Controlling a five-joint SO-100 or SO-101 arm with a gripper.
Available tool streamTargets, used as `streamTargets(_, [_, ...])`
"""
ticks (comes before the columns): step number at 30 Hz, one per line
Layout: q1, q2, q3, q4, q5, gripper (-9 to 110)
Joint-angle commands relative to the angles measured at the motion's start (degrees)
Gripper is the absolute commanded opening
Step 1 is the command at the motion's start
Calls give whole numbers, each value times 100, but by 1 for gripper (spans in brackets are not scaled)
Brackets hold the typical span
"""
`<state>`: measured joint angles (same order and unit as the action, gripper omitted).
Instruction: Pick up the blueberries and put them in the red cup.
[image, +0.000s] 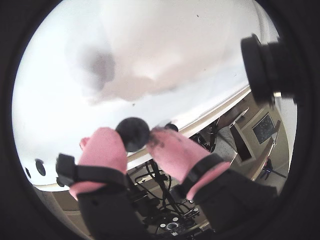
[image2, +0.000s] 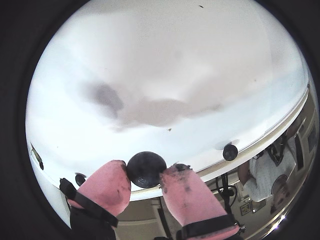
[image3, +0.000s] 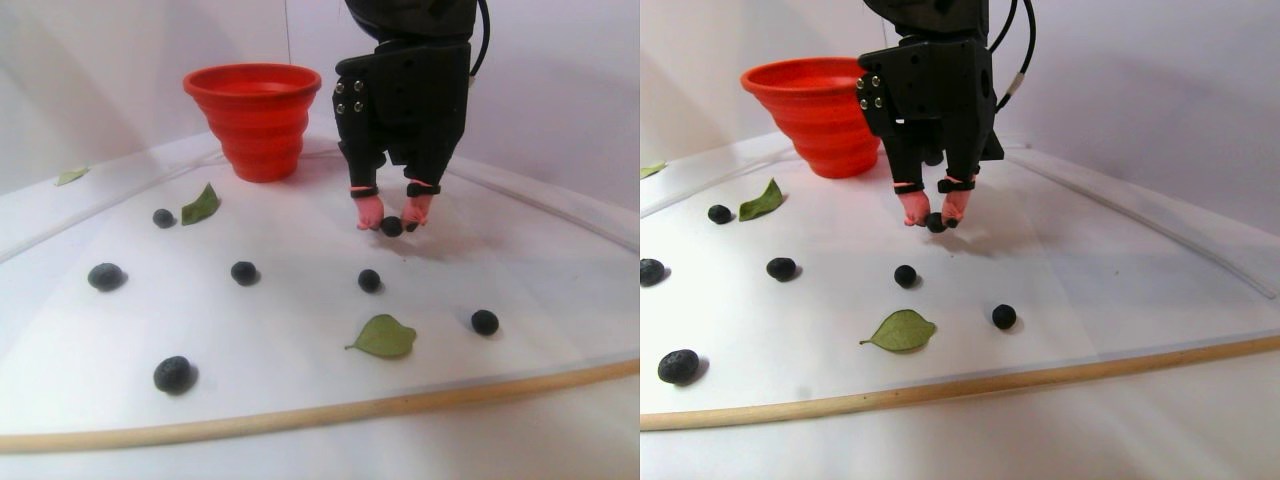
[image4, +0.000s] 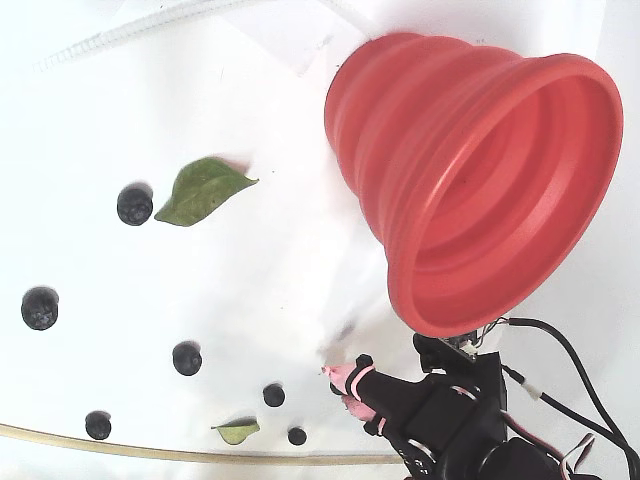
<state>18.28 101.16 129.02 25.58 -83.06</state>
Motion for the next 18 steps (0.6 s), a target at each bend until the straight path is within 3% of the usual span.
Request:
streamTargets(1, [-26, 659, -26, 211, 44, 11])
streamTargets(18, [-114, 1521, -149, 984, 62, 11])
